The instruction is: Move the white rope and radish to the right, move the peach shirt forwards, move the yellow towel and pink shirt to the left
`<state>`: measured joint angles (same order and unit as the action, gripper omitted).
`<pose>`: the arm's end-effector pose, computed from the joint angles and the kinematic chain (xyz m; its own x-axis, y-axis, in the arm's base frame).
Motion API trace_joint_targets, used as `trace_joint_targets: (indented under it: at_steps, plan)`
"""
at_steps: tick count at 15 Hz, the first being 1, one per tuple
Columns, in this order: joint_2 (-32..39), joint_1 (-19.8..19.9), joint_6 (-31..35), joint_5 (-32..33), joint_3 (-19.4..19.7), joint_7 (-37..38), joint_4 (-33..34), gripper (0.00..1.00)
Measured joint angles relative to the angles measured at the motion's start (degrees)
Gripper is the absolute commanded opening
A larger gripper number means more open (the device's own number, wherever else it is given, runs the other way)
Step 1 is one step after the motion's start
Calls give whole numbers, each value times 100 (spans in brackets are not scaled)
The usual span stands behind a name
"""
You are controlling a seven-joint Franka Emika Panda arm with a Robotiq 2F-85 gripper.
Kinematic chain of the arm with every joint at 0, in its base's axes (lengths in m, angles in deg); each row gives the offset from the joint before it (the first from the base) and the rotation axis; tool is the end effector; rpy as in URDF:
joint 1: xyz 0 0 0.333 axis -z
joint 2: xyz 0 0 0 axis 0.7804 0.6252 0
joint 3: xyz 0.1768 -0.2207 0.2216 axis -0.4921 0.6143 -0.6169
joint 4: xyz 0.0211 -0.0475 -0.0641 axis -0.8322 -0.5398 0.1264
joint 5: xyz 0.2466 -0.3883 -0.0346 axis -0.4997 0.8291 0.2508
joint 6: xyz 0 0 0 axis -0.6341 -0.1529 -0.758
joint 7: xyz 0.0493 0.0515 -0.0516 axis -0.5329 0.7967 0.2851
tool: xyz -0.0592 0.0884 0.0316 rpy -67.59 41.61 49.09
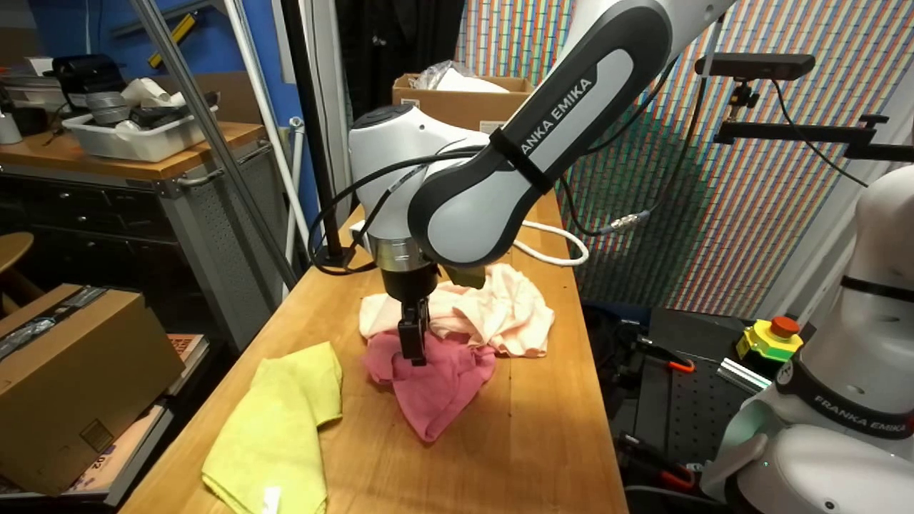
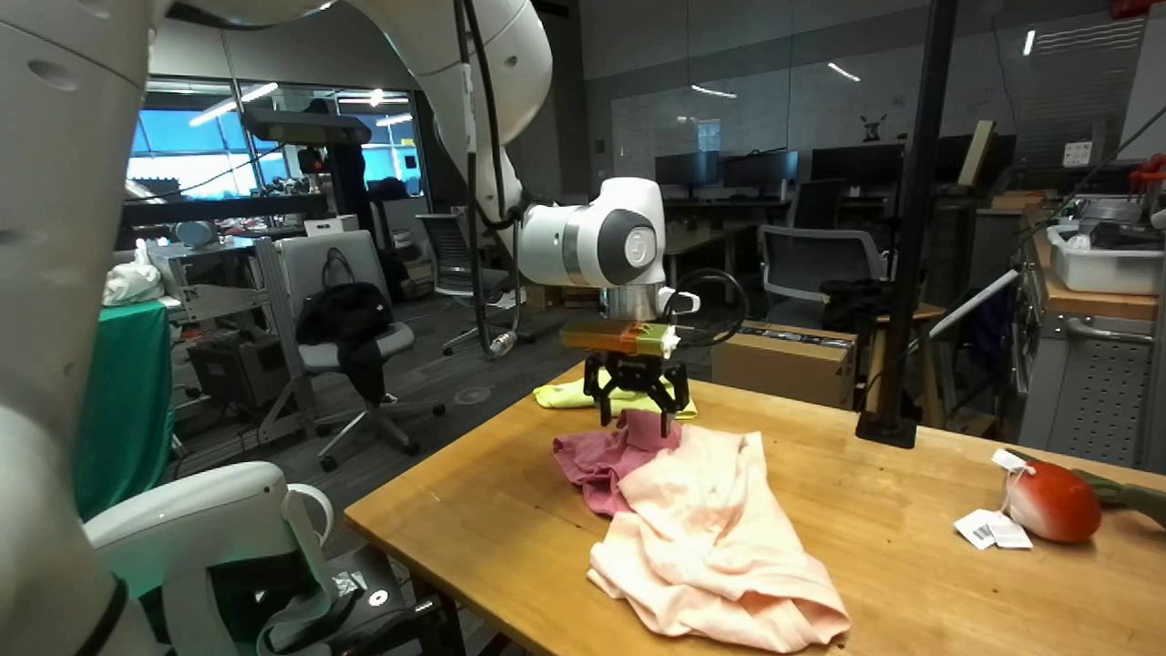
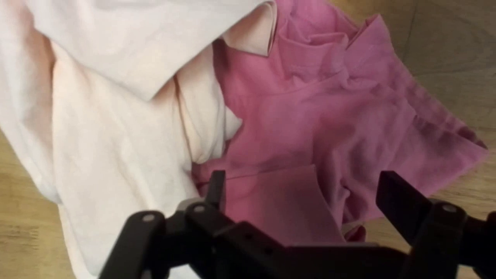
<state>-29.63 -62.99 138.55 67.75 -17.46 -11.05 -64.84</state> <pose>0.6076 0.2166 0.2224 0.8565 0.5089 -0.0858 0.5131 -0.8575 0.0364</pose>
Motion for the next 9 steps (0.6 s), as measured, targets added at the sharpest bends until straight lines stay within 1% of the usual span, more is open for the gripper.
trace_joint_targets:
  at_steps: [4,9]
  plan:
    - [21,8,35,-51,-60,-88,-41,100]
    - [142,31,463,-142,-107,-110,-65,100]
